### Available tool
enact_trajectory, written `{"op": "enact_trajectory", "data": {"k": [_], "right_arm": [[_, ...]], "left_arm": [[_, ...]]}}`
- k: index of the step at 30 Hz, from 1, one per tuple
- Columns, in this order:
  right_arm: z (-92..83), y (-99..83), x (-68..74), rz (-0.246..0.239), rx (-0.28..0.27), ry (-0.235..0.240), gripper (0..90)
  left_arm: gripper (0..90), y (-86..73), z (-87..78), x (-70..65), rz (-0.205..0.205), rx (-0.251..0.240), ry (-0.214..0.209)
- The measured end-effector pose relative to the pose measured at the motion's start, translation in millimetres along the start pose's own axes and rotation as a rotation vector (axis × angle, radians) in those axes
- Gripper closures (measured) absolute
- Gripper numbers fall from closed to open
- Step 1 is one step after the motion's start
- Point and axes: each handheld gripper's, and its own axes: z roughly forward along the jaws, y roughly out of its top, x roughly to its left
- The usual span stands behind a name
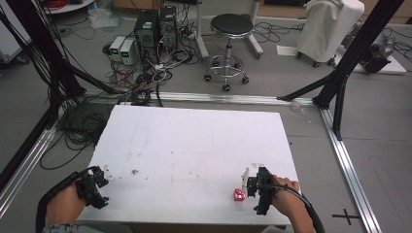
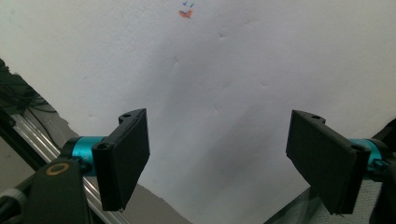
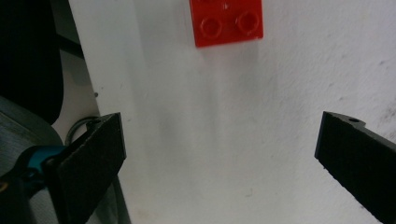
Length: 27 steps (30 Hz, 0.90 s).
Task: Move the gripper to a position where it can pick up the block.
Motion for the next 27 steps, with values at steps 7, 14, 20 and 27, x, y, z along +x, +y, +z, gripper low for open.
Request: {"op": "enact_trajectory", "data": {"k": [7,14,20,27], "right_arm": [[2.2,17.7,-3.2,-0.081,0.006,0.015,1.1],[6.4,29.8,-9.4,-0.097,-0.036,0.035,1.1],[17.9,38.8,-11.3,-0.096,-0.044,0.059,1.1],[32.8,47.7,-10.9,-0.118,-0.009,0.072,1.1]], "left_arm": [[21.7,-0.4,1.0,0.5,-0.008,0.0,-0.003],[21.7,-0.1,0.1,0.5,-0.002,0.003,-0.004],[21.7,-0.5,0.0,0.3,-0.002,-0.003,0.001],[21.7,-0.2,0.2,0.2,-0.001,-0.001,0.0]]}}
